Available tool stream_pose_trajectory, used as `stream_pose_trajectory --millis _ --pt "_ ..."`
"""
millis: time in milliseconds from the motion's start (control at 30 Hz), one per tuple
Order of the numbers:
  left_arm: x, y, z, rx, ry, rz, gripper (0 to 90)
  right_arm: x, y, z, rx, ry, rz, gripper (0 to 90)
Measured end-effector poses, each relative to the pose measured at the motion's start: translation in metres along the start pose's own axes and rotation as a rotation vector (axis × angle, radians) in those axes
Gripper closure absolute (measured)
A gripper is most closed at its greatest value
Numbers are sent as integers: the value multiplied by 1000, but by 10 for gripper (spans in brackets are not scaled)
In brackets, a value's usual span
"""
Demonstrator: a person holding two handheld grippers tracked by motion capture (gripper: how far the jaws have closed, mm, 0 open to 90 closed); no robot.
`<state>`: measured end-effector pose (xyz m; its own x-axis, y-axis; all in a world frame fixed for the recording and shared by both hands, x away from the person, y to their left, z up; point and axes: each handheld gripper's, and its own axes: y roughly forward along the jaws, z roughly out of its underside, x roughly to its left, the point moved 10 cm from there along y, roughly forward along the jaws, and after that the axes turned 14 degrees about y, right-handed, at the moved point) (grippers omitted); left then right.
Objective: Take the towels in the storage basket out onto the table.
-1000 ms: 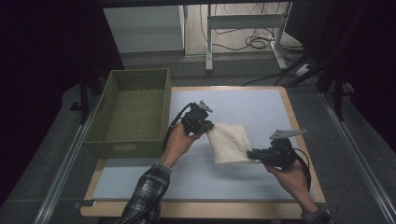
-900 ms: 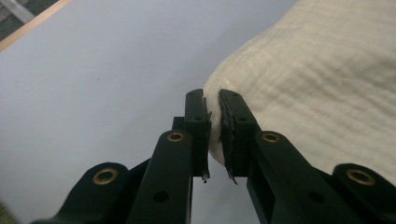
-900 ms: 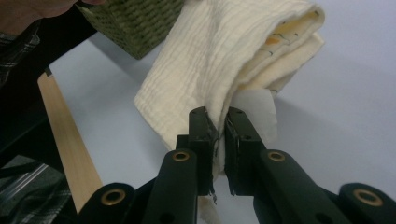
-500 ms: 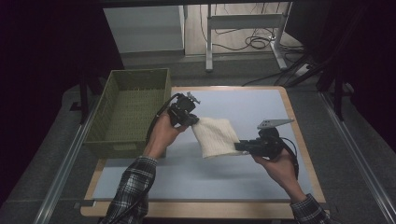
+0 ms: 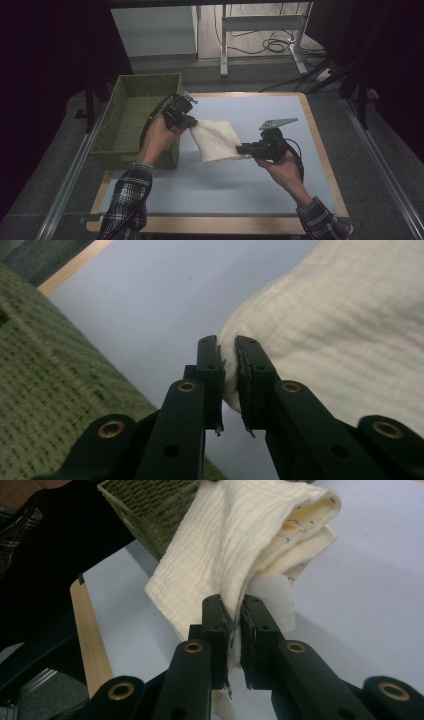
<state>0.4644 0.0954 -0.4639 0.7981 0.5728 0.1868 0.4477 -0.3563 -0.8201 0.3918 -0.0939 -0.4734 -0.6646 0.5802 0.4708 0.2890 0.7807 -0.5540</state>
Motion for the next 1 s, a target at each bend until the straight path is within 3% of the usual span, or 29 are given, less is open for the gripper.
stream_pose_trajectory --millis 367,633,1000 --pt "24 -17 11 -10 -31 -40 818 13 18 -20 -7 4 -39 818" --pt "45 -35 18 -12 -50 -76 819 23 31 -40 -22 -9 -38 818" --pt "74 -53 39 -3 -98 -139 823 38 63 -61 -26 -6 -53 818"
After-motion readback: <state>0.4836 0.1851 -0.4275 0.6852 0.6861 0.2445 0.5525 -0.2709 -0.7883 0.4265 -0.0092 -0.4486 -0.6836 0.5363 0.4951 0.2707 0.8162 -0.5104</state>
